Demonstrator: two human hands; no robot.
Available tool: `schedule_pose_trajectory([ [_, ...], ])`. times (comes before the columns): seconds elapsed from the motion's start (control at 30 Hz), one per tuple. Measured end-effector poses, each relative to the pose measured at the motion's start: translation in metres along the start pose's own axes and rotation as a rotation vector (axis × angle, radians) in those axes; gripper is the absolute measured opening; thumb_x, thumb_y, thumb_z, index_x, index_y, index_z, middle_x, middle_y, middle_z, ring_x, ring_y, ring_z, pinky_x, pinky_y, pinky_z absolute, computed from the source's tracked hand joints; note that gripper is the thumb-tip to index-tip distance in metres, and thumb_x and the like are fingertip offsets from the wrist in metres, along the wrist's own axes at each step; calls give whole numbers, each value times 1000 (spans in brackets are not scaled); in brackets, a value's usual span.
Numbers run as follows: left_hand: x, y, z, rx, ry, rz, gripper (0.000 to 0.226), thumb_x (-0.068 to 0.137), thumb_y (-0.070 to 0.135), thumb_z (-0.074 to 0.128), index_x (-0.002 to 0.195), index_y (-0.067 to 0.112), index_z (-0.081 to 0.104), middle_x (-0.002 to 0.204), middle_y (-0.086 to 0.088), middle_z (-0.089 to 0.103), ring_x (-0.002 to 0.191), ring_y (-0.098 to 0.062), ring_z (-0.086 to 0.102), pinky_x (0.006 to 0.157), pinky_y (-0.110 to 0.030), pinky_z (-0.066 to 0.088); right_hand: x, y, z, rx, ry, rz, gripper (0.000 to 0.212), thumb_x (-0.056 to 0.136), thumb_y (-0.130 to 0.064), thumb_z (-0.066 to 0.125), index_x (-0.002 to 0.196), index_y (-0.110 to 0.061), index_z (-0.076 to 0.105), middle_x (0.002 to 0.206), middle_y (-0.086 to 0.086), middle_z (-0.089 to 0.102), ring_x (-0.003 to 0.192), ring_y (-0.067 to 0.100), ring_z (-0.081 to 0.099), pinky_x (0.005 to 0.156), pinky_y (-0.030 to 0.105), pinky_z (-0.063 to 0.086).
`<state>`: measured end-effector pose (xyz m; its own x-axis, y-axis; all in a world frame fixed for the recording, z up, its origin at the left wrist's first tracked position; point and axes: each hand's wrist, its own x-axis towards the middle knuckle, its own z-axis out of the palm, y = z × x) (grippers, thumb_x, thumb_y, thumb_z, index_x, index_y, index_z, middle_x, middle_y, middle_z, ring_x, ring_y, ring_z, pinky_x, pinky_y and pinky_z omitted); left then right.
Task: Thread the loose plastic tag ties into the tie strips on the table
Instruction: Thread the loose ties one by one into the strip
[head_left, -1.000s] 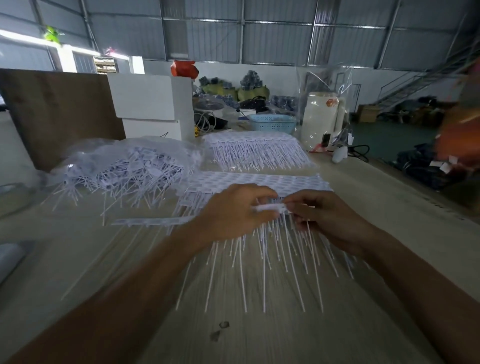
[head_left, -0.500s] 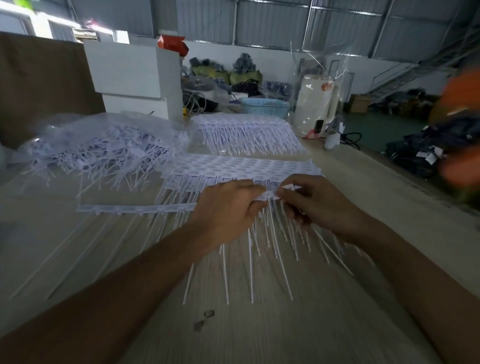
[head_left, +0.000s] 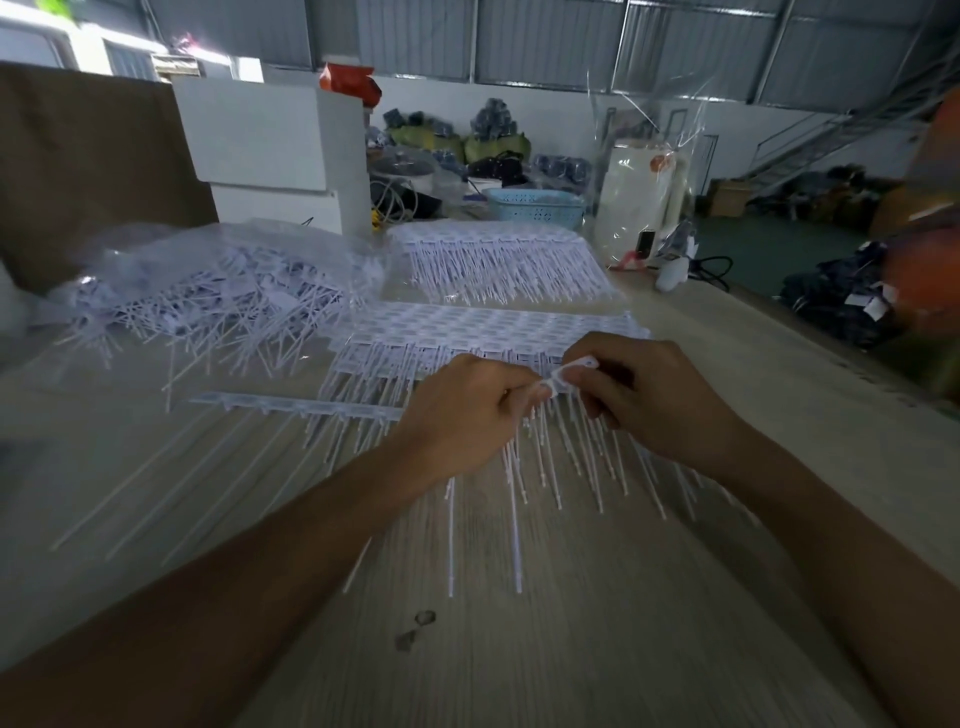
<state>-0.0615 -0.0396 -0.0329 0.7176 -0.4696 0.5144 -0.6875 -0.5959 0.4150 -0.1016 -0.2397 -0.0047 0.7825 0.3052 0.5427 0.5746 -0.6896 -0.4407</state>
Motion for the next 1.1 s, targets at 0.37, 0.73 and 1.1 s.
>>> schedule_pose_trajectory([
  [0.37, 1, -6, 4, -110, 76, 79, 14, 87, 31, 73, 98, 23, 77, 85, 6, 72, 74, -12, 65, 68, -40, 52, 1, 7, 4, -150, 87, 59, 4, 95, -23, 66, 93, -25, 65, 52, -10, 61, 49, 2, 58, 60, 27, 48],
  [0.73, 6, -6, 4, -178, 75, 69, 13, 85, 20, 78, 97, 16, 80, 81, 3, 72, 69, -8, 63, 64, -26, 45, 1, 11, 15, -324, 152, -28, 8, 95, -20, 64, 102, -20, 61, 67, 0, 66, 54, 18, 56, 54, 33, 46],
  [1.1, 6, 1, 4, -193, 67, 78, 32, 84, 26, 79, 115, 16, 74, 102, 0, 73, 89, -6, 63, 78, -21, 45, 5, 9, 9, 304, 7, 323, 25, 102, -3, 46, 94, -13, 67, 67, 10, 66, 43, 16, 51, 41, 21, 38],
])
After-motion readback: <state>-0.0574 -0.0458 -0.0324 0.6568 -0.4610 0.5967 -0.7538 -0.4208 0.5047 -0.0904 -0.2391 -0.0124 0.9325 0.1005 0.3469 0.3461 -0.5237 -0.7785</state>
